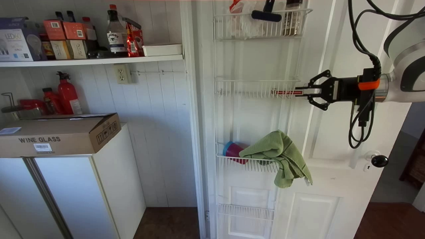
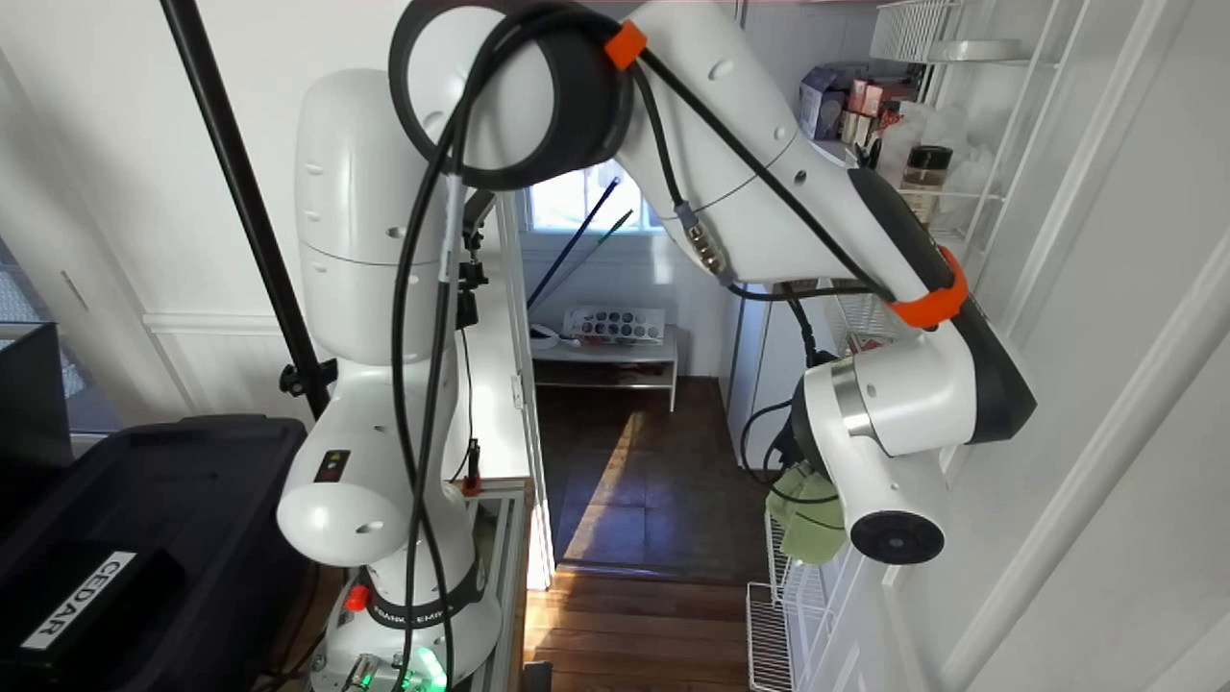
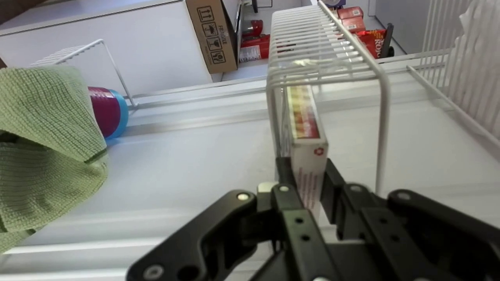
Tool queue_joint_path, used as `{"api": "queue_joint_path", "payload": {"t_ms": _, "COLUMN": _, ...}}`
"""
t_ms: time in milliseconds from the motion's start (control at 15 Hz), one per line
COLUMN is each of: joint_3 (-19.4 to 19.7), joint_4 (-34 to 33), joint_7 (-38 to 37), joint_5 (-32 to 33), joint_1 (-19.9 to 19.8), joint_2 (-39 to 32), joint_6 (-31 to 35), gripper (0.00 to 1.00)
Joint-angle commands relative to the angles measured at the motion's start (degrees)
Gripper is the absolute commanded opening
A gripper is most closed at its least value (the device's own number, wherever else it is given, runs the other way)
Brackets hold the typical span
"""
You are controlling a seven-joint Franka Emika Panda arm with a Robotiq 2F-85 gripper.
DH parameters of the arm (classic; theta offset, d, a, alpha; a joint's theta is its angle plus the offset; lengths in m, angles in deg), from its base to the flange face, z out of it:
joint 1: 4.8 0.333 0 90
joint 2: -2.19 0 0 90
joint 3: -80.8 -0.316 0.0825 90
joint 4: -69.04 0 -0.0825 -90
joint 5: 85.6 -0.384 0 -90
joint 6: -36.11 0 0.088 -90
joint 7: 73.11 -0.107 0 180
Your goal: Remove the playing cards deck case from the second top rack and move into onto the top rack of the pantry door rack
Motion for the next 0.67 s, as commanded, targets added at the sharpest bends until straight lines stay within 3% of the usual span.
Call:
{"api": "queue_joint_path", "payload": {"t_ms": 0, "joint_3": 0.5, "joint_4": 1.1, "joint_7": 1.4, "joint_5": 0.5, "joint_1": -1.1, "joint_2": 1.4, "joint_6": -0.6, "gripper": 0.05}}
{"api": "queue_joint_path", "payload": {"t_ms": 600, "joint_3": 4.7, "joint_4": 6.5, "joint_7": 2.3, "joint_5": 13.1, "joint_1": -5.9, "joint_2": 10.7, "joint_6": -2.8, "gripper": 0.05}}
